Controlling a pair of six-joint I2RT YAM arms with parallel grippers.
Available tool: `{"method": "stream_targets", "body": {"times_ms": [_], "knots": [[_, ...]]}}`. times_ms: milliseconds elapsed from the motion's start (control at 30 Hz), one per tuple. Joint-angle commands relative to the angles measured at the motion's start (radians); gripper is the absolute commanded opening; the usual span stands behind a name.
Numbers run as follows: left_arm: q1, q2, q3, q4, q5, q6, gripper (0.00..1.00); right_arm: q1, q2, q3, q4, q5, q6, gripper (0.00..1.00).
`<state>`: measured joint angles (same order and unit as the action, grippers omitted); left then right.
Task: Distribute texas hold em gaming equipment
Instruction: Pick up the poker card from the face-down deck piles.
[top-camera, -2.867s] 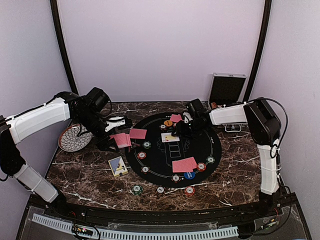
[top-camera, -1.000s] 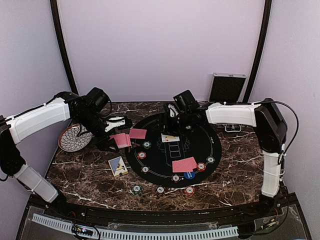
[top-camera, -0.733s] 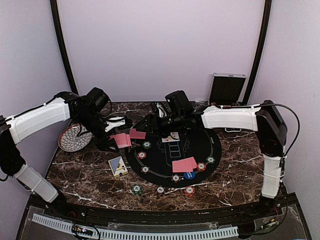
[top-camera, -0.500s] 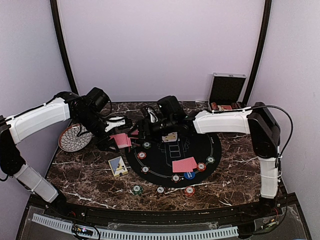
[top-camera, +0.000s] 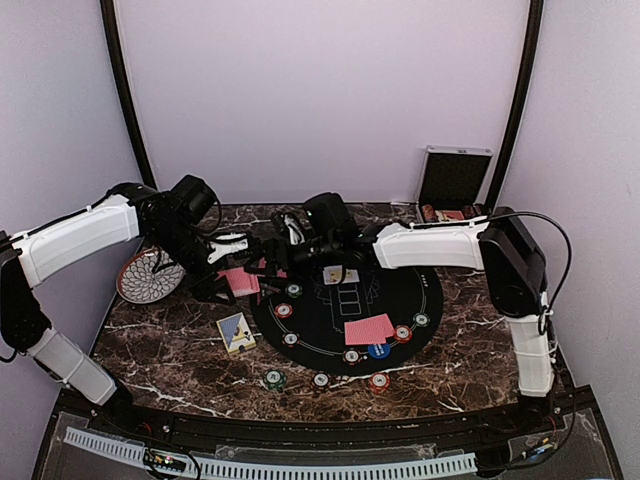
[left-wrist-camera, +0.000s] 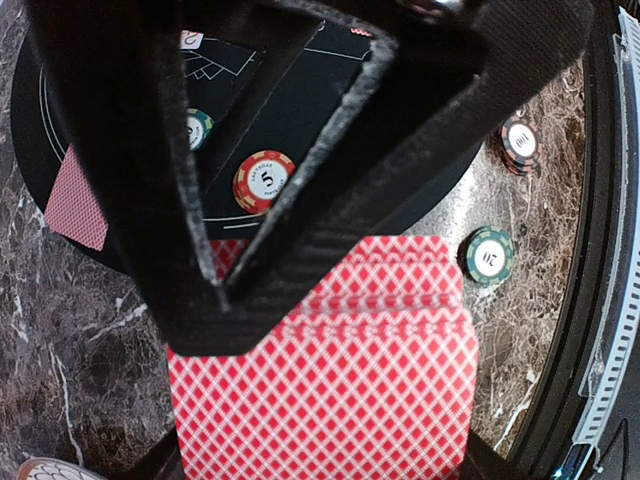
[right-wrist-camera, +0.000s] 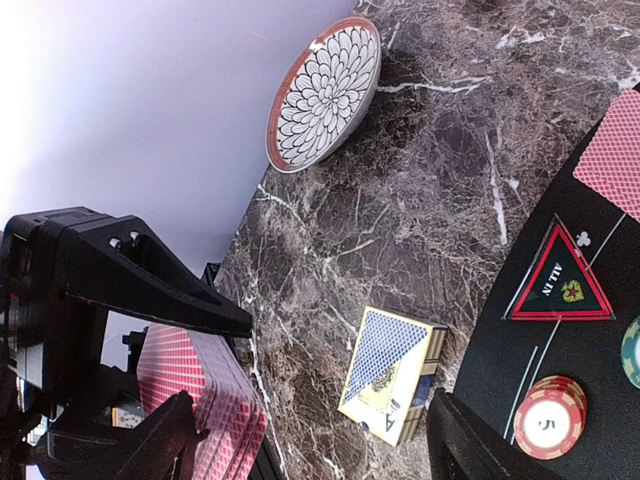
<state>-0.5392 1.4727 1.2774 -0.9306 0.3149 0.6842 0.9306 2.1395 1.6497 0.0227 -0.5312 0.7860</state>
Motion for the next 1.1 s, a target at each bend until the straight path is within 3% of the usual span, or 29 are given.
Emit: {"method": "stream_targets", "body": {"times_ms": [0,533,567,600,633,667,700,967,1067], "knots": [[-0.002,-0.035,0.029,0.006,0.042,0.005,0.0,0.017,0.03,0.045,0.051,-0.005,0.002,0.8],[-0.001,-0.022,0.038,0.022,0.044,0.002,0.0,0.035,0.045,0.016,0.146,-0.005,0.002,0.8],[-0.002,-0.022,0.039,0.023,0.045,0.001,0.0,0.036,0.047,0.015,0.153,0.263,0.002,0.8],[-0.002,-0.02,0.042,0.025,0.045,0.0,0.0,0.037,0.051,0.014,0.159,-0.179,0.002,0.98],[-0.002,-0.019,0.043,0.025,0.045,0.0,0.0,0.037,0.053,0.012,0.163,-0.238,0.13,0.99],[-0.002,-0.02,0.044,0.025,0.044,0.0,0.0,0.037,0.055,0.01,0.17,-0.25,0.286,0.99],[-0.002,-0.02,0.045,0.026,0.044,0.001,0.0,0.038,0.059,0.005,0.181,-0.258,0.315,0.99],[-0.002,-0.018,0.044,0.023,0.042,0.002,0.0,0.036,0.058,-0.004,0.186,-0.282,0.328,0.99],[-0.002,-0.024,0.04,0.024,0.039,0.004,0.0,0.029,0.041,-0.028,0.186,-0.274,0.324,0.93]]}}
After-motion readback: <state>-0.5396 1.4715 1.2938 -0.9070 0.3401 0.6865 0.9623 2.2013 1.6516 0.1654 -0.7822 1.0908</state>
